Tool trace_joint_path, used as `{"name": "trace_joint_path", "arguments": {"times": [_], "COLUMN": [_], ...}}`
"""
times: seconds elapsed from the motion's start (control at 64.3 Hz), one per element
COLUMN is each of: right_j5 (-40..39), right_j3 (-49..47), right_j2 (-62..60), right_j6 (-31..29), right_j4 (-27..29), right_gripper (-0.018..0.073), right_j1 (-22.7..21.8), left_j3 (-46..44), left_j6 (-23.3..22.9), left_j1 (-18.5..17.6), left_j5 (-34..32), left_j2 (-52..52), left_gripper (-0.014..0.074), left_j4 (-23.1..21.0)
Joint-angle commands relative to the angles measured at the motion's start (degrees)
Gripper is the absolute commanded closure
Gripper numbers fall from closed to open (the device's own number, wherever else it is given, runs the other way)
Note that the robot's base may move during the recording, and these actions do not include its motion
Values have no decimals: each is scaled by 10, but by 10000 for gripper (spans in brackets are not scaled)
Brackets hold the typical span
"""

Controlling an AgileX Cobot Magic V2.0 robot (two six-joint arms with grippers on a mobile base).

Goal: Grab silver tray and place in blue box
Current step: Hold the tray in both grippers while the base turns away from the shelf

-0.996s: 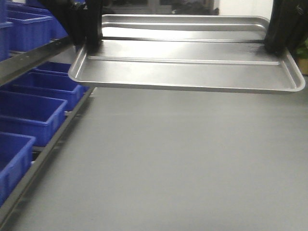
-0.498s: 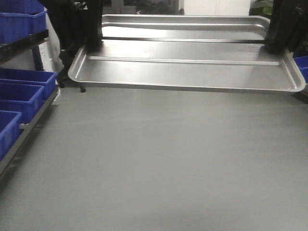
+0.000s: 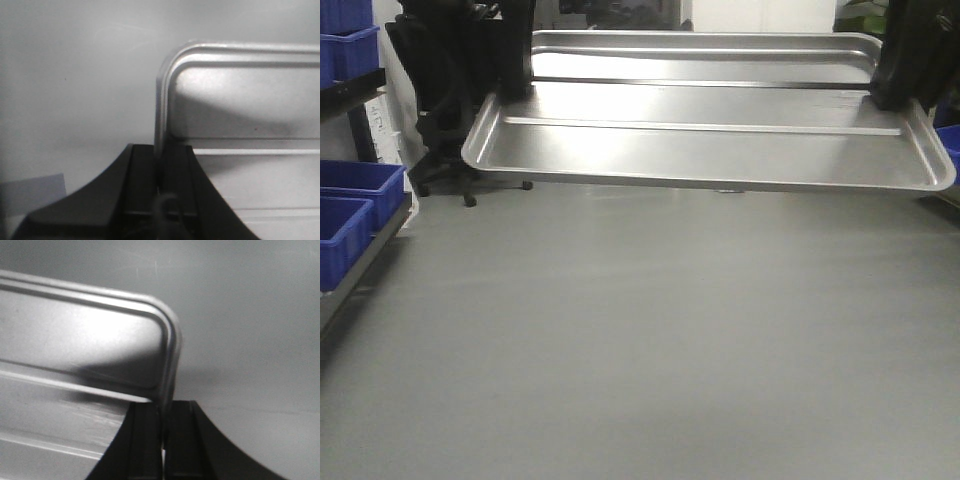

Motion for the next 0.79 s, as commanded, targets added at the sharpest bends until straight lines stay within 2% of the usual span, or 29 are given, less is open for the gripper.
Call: {"name": "trace_joint_path", "arguments": {"times": [0.0,0.778], "right_j5": [-15,-15], "right_j3": [-19,-19], "right_j2": [-20,-20], "right_j6": [-11,-11], "right_j4": [-8,-8], "right_gripper": [502,502], "right_j1": [-1,-1], "left_j3": [-20,-20], "left_j6": [1,1], "left_j1": [-2,-2], "left_j5": [-15,-17], "left_j2": [-26,-26], "left_gripper": [693,693], "left_j4": [22,20]}}
